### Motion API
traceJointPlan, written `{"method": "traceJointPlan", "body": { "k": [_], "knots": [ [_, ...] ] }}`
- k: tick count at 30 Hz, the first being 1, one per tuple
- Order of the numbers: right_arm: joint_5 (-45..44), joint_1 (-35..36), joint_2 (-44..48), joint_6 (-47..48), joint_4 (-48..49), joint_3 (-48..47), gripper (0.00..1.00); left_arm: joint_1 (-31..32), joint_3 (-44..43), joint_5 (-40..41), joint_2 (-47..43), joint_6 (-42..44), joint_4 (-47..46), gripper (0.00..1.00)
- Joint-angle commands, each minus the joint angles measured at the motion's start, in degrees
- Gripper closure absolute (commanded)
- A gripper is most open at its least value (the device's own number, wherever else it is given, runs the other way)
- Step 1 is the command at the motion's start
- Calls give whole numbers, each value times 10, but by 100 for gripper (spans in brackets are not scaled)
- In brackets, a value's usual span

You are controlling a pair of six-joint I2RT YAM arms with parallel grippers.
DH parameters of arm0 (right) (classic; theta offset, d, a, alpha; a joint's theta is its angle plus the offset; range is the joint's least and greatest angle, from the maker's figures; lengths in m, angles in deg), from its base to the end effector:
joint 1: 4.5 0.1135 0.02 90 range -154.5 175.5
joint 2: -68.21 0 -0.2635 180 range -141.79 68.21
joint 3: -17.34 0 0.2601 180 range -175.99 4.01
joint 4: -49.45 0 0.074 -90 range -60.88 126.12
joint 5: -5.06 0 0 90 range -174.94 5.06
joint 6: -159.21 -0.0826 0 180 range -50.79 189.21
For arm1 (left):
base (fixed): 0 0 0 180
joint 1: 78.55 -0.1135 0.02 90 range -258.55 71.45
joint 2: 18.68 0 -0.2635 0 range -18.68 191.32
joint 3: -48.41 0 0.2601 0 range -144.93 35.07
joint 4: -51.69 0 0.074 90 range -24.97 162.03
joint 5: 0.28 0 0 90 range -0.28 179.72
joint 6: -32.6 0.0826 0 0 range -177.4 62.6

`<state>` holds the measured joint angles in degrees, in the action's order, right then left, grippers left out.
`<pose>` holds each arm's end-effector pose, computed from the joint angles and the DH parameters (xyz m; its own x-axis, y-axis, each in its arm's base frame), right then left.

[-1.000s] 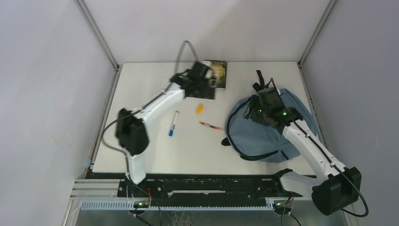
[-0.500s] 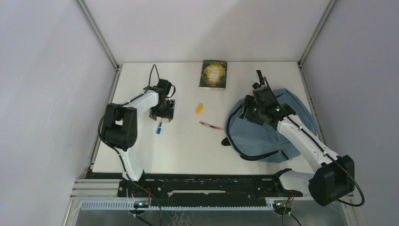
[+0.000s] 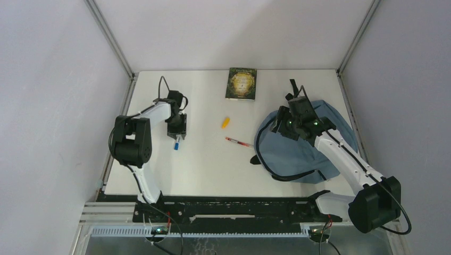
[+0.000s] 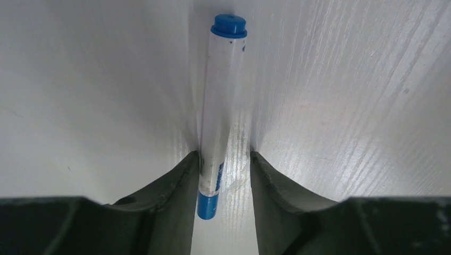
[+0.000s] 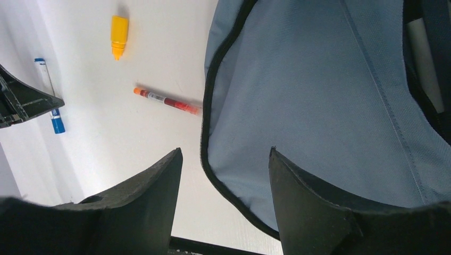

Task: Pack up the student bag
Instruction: Pick up the stationery from the center of the board.

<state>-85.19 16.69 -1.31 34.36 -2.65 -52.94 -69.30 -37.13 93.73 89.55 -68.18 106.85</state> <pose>0.2665 0.1029 0.2415 -0.8026 0.3017 -0.5146 0.1215 0.9273 0.3542 0.3714 -0.0546 0.1105 -0.9751 -0.0302 -0.2195 -0.0372 0.9989 0.0278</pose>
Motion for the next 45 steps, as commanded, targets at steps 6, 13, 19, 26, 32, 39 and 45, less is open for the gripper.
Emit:
{"method": "traceJointPlan", "body": {
  "k": [6,13,19,26,32,39,45],
  "knots": [
    [8,-22,32,7,19,-11,32,1,-17,-82,1,-28,-5,70],
    [-93,-42,-4,97,-46,-72,31,13,-45,-187,73,-75,-13,88],
    [-210,-39,-94,155,-107,-120,32,38,-58,-162,7,-88,-17,100],
    [-313,-67,-130,167,-112,-125,33,110,-100,-192,-86,-108,-10,100],
    [-297,-95,-163,212,-98,-114,35,210,-177,-256,-78,-156,-26,100],
    [-306,-123,-206,195,-106,-88,35,319,-247,-320,-13,-190,-44,100],
    [-325,-129,-170,170,-100,-74,70,402,-283,-356,51,-212,-74,100]
  ]
}}
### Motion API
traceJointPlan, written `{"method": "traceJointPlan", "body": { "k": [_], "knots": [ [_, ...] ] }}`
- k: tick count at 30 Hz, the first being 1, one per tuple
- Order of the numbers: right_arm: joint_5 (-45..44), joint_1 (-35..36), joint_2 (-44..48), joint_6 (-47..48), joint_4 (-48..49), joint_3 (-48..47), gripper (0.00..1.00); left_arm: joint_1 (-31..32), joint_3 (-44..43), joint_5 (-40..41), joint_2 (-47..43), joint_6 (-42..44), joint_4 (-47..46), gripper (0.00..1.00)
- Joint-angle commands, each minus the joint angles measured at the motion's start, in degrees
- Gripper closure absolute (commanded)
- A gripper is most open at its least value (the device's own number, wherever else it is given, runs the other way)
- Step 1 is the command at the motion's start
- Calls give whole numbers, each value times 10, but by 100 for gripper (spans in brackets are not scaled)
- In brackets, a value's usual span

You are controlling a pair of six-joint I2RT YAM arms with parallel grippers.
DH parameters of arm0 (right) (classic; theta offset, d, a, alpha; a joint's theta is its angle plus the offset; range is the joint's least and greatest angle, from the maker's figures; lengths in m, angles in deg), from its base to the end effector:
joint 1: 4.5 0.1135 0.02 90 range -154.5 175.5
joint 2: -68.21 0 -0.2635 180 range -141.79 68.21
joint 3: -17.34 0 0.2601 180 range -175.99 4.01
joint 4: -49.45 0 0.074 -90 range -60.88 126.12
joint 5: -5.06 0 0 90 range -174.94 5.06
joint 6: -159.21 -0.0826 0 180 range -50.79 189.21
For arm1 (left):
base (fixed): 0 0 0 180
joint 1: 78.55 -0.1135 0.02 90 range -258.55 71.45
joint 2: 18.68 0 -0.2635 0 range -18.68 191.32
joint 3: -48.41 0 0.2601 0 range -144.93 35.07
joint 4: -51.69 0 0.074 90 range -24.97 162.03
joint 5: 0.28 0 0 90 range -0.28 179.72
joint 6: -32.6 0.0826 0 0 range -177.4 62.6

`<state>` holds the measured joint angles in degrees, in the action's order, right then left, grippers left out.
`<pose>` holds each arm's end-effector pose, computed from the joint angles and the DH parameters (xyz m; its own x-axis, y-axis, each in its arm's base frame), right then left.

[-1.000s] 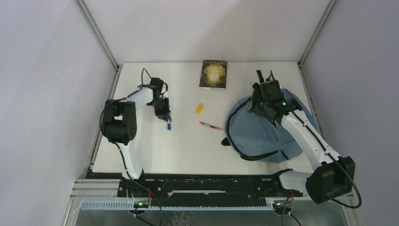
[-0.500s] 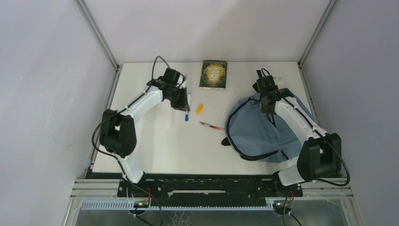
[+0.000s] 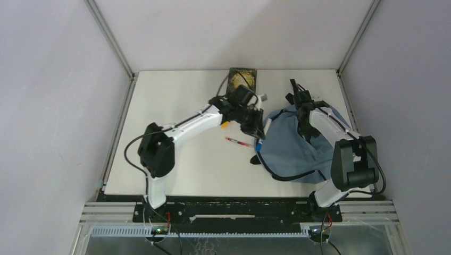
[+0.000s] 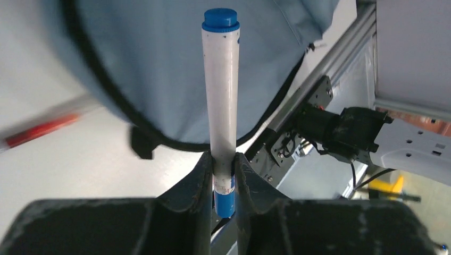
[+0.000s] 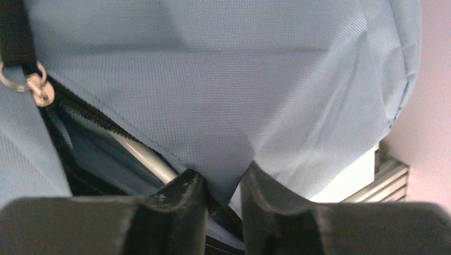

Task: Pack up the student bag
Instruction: Pick up the stationery from the center of the board, then adjust the student bag at the center of the board.

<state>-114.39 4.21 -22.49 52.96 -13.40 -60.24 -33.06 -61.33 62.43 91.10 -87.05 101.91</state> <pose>0.3145 0.0071 0.1764 -0.9246 0.1049 -0.3662 0.2549 0.8848 -0.3901 0.2979 -0.3571 0.2479 -0.8837 0.2718 -0.3812 0.4627 0.6310 -0.6227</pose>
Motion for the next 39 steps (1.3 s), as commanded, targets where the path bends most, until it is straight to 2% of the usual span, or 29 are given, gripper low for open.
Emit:
{"method": "traceJointPlan", "body": {
  "k": [1,4,9,12,16,22,29,30,32,39],
  "knots": [
    [-37,-4,51,-20,7,-1,75,48,-44,-46,48,-23,-34,100],
    [-43,-4,74,-27,0,0,85,53,-31,-31,88,-40,-76,100],
    [-26,6,95,-35,-37,1,100,45,-59,0,154,-29,-56,100],
    [-30,11,98,-53,-76,6,100,33,-79,29,175,-15,-36,100],
    [10,33,106,-85,-115,6,100,8,-122,50,209,1,-7,100],
    [3,70,130,-146,-188,3,91,-15,-200,63,242,23,43,100],
    [11,49,142,-130,-152,11,88,-11,-179,36,177,18,23,100],
    [13,48,142,-127,-149,11,86,-9,-176,32,167,19,22,100],
    [15,45,144,-126,-145,11,76,-5,-171,26,151,22,22,100],
    [8,35,168,-124,-134,11,70,26,-186,-11,129,11,11,100]
  ]
}}
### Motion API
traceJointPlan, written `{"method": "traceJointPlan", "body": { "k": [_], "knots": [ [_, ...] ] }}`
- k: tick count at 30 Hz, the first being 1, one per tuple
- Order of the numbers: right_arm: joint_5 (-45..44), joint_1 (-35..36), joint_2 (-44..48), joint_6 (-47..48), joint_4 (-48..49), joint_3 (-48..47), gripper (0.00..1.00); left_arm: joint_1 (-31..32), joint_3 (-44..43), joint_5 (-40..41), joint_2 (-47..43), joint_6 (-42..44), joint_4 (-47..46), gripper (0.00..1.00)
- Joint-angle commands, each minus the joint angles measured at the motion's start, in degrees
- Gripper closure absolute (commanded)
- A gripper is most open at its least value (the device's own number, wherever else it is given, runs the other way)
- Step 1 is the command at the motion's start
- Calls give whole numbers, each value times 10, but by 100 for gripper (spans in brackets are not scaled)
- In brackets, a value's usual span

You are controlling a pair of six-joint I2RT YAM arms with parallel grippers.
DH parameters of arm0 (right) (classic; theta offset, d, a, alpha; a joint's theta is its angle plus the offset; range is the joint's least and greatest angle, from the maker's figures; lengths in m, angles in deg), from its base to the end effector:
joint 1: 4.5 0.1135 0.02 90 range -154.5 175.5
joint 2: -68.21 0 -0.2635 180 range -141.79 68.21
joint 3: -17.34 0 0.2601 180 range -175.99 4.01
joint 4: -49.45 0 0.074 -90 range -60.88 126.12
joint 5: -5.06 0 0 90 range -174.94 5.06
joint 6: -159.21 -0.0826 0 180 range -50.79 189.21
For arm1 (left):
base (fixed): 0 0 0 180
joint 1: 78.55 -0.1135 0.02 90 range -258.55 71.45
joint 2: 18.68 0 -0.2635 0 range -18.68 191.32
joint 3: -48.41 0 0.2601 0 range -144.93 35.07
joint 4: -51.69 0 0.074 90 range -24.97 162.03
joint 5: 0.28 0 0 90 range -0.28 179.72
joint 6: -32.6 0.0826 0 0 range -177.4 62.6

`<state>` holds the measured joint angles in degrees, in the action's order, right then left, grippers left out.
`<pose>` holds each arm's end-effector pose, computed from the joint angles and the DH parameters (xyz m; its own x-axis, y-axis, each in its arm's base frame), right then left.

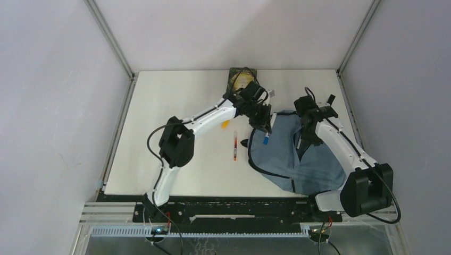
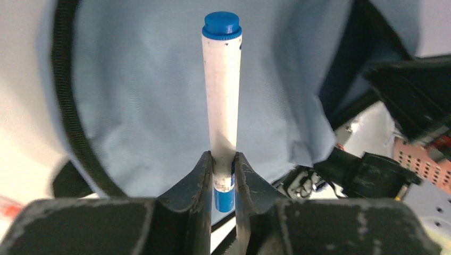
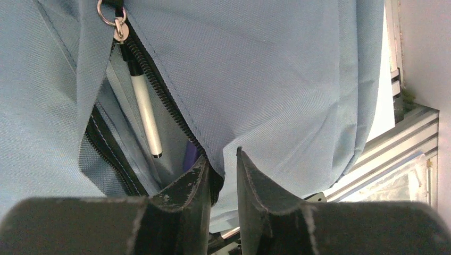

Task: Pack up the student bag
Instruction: Adjust the student bag at the center of the board, then place the stationery in the student bag.

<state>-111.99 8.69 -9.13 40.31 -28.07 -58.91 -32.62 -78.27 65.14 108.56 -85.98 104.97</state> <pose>0.2534 0.0208 0.2210 -0.8915 0.2331 -0.3883 0.3599 0.8852 -0.2949 0.3422 -0.4029 0.2003 -0.8874 0.2912 -0.3575 0.4550 0.6781 -0.5772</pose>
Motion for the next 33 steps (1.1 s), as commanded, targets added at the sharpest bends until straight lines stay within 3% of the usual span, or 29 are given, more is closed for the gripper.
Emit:
{"method": "traceJointPlan", "body": {
  "k": [1,7,8,10,11,23,33],
  "knots": [
    [-18,-12,37,3,13,-2,70,27,-22,-49,-44,-5,-23,100],
    [-26,-13,51,2,6,-2,71,47,-43,-113,-30,-47,-53,100],
    [-25,-13,53,4,6,-3,74,49,-41,-131,-28,-57,-62,100],
    [-27,-13,57,8,8,-1,97,53,-44,-157,-19,-74,-72,100],
    [-27,-13,59,10,8,-2,100,56,-49,-170,-15,-75,-72,100],
    [2,-18,59,18,27,-2,100,72,-76,-285,50,-158,-76,100],
    [32,-17,72,28,35,-1,100,76,-95,-268,102,-331,-232,100]
  ]
}}
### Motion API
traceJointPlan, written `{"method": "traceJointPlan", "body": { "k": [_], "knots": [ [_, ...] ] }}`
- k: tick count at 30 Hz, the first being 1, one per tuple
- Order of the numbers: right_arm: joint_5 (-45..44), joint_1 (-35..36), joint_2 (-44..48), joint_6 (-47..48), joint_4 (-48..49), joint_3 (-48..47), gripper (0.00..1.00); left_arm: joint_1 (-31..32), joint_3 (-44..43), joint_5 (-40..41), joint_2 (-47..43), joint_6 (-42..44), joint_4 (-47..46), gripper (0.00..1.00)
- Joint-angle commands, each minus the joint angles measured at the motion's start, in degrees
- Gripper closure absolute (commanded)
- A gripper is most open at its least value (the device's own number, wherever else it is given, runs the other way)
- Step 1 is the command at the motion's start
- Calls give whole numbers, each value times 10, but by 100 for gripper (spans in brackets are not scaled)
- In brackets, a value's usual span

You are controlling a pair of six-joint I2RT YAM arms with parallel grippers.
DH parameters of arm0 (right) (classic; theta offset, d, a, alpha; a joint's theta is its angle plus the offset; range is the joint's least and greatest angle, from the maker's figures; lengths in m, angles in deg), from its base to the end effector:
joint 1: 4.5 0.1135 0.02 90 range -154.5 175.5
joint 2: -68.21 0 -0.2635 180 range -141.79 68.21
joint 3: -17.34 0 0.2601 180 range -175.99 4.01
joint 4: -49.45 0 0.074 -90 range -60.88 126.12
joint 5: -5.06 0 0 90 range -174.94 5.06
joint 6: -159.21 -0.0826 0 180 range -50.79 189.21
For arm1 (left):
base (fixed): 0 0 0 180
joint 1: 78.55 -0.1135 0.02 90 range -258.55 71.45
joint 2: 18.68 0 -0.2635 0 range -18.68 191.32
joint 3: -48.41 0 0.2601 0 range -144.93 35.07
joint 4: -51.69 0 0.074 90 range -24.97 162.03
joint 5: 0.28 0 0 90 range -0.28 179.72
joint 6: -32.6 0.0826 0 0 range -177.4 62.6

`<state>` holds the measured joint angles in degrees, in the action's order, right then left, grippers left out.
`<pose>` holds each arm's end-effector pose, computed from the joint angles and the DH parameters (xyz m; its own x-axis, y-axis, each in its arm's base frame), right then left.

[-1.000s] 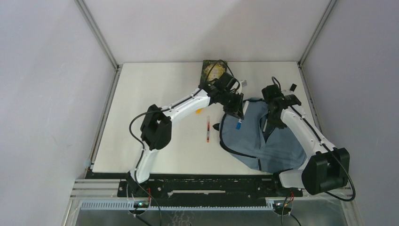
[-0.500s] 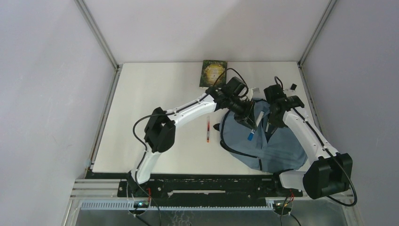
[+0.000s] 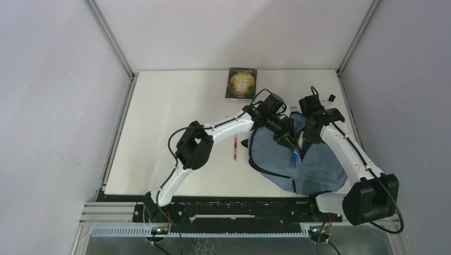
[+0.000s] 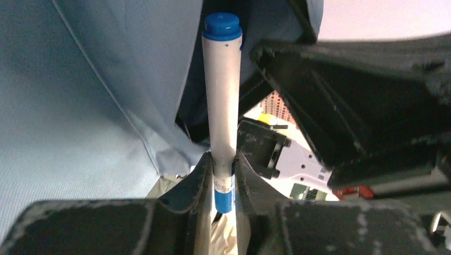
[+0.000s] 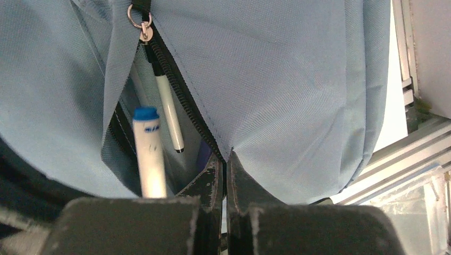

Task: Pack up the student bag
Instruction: Place the stationery in the student bag.

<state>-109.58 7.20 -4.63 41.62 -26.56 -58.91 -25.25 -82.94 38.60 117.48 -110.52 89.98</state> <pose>0.2483 0.0163 0.2385 -0.8570 0.2524 -0.4493 0.3776 0.9009 -0.2141 0.2838 -0.4883 0.1882 -0.9193 0.3933 -0.0127 0.1793 0.3898 -0.9033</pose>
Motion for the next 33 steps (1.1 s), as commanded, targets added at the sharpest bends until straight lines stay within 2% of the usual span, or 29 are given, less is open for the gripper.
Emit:
{"method": "traceJointPlan", "body": {
  "k": [1,6,12,13,14,15,17,20,23,28,31,33],
  "knots": [
    [12,-2,31,18,21,1,100,2,-54,3,21,-99,-91,100],
    [27,-2,44,21,27,11,100,3,-115,32,80,-143,-118,100],
    [39,-2,51,25,35,21,100,2,-111,91,86,-145,-162,100],
    [41,-2,51,26,37,21,100,3,-111,95,87,-143,-164,97],
    [40,-3,50,27,37,21,100,3,-111,94,88,-139,-165,90],
    [41,-3,49,29,38,21,100,4,-109,86,87,-136,-164,76],
    [40,-4,47,31,40,21,100,4,-95,79,78,-129,-164,64],
    [42,-5,41,30,43,21,100,4,-65,87,50,-99,-151,52],
    [42,-6,37,30,46,21,100,4,-56,92,26,-46,-112,47],
    [37,-13,34,35,47,21,100,5,-11,93,-29,20,-68,47],
    [35,-19,35,35,46,21,100,5,37,101,-84,68,-42,60],
    [38,-22,36,36,46,21,100,9,50,131,-120,131,19,61]
  ]
}}
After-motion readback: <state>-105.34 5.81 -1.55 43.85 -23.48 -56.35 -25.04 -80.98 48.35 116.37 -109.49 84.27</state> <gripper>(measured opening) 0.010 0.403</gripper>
